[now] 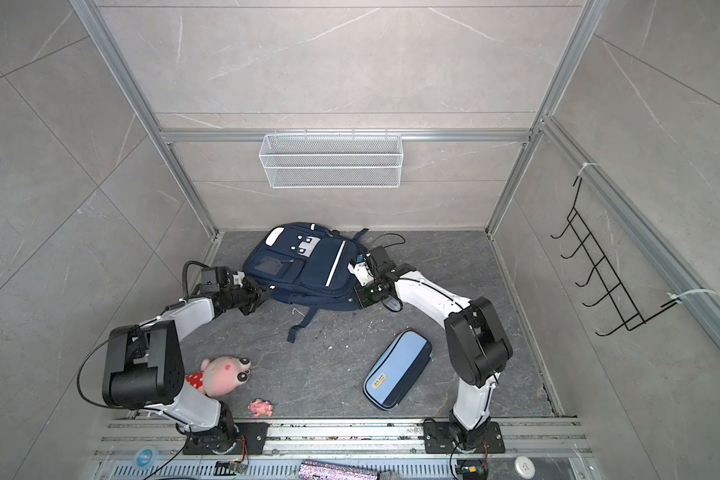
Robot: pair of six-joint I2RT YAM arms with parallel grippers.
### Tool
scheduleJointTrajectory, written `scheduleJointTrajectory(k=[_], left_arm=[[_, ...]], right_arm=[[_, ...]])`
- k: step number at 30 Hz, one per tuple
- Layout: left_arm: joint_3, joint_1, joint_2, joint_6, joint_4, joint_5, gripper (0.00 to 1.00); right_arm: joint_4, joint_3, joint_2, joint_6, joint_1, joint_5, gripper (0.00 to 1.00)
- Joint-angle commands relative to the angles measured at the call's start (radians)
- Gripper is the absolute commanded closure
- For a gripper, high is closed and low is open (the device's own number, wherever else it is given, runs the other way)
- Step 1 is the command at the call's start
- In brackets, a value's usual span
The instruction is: Pack the student bag
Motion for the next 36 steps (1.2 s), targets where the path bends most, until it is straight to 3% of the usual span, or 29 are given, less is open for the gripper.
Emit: scheduleJointTrajectory(k=[1, 2, 3, 4, 7, 11, 15, 22, 25, 34, 36], left_arm=[[0.044, 0.011, -0.025, 0.064, -0.029, 0.013, 0.32], [0.037, 0.006, -0.050, 0.068, -0.048, 0.000, 0.15], [0.030, -0.010, -0.087, 0.082, -0.090, -0.028, 0.04], [0.032, -0.035, -0.128, 0.107, -0.148, -0.065, 0.01], [0.035, -0.143, -0.231, 0.147, -0.331, -0.180, 0.01], [-0.069, -0.241, -0.364, 0.035, -0.387, -0.247, 0.00], [-0.190, -0.293, -0.430, -0.113, -0.221, -0.177, 0.01], [-0.187, -0.378, -0.314, -0.263, -0.013, -0.171, 0.01], [-0.194, -0.383, -0.255, -0.315, 0.049, -0.189, 0.04], [-0.182, -0.473, -0.098, -0.437, 0.311, -0.260, 0.29], [-0.167, -0.480, -0.078, -0.444, 0.354, -0.249, 0.46]], right_arm=[[0.012, -0.024, -0.012, -0.010, 0.004, 0.005, 1.00], [0.019, -0.022, -0.012, -0.008, 0.009, 0.006, 1.00], [0.028, -0.017, -0.014, -0.006, 0.018, 0.008, 1.00], [0.038, -0.013, -0.017, -0.006, 0.028, 0.008, 1.00], [0.059, 0.008, -0.022, -0.010, 0.063, -0.024, 1.00], [0.056, 0.032, -0.037, -0.026, 0.116, -0.059, 1.00], [0.049, 0.036, -0.059, -0.027, 0.161, -0.077, 1.00], [0.051, 0.018, -0.075, -0.026, 0.192, -0.088, 1.00], [0.084, 0.011, -0.085, -0.009, 0.202, -0.112, 1.00], [0.108, 0.030, -0.081, 0.015, 0.263, -0.098, 1.00], [0.118, 0.027, -0.077, 0.024, 0.284, -0.093, 1.00]])
